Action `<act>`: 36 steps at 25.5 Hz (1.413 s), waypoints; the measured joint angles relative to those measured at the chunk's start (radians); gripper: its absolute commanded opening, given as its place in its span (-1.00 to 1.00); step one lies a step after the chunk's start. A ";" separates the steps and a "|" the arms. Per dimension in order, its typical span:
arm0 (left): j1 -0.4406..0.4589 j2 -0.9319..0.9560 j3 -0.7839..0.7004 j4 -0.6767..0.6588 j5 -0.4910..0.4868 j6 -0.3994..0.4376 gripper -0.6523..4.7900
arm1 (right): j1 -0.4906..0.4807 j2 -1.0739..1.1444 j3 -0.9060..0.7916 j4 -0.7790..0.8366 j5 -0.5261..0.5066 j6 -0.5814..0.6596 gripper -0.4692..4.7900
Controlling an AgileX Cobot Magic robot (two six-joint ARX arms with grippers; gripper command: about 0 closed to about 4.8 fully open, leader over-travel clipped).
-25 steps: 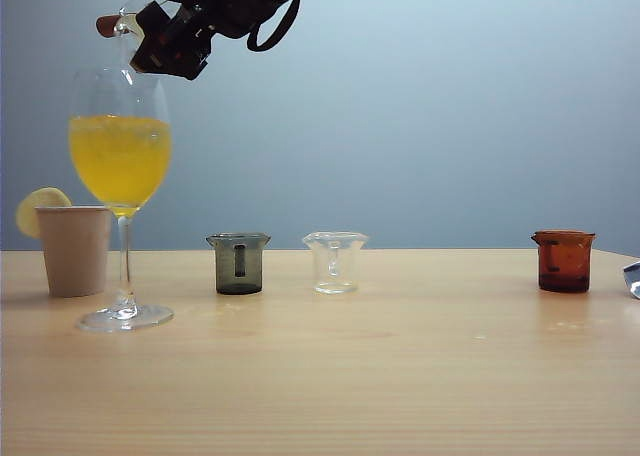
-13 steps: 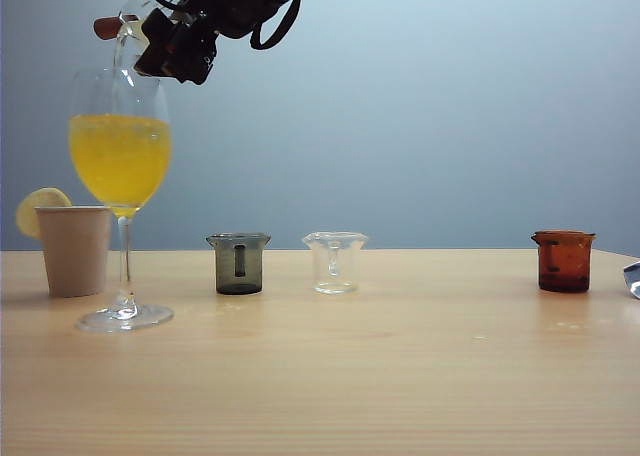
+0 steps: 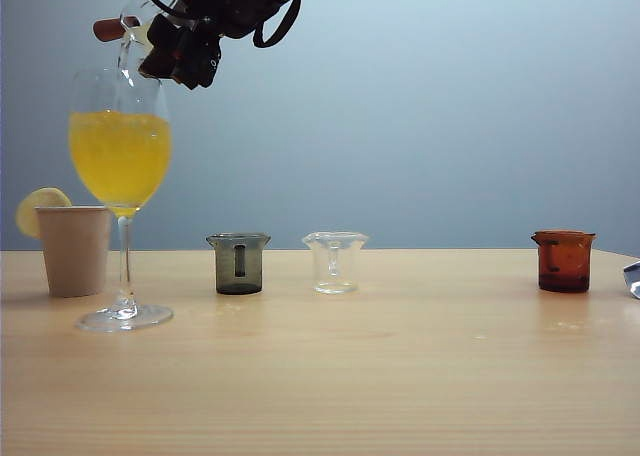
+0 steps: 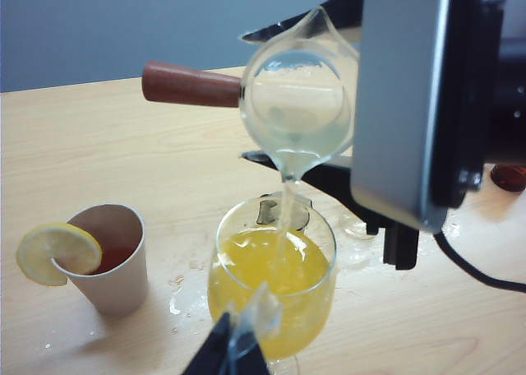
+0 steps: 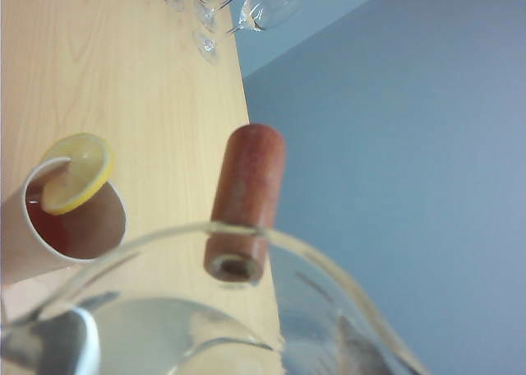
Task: Pick up the third measuring cup from the left, pour the pineapple juice inside into the goblet, and finally put the measuring cup back in its original place.
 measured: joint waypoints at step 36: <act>0.000 0.000 0.000 0.000 0.000 0.000 -0.78 | 0.013 0.000 0.000 0.053 0.018 -0.206 -0.38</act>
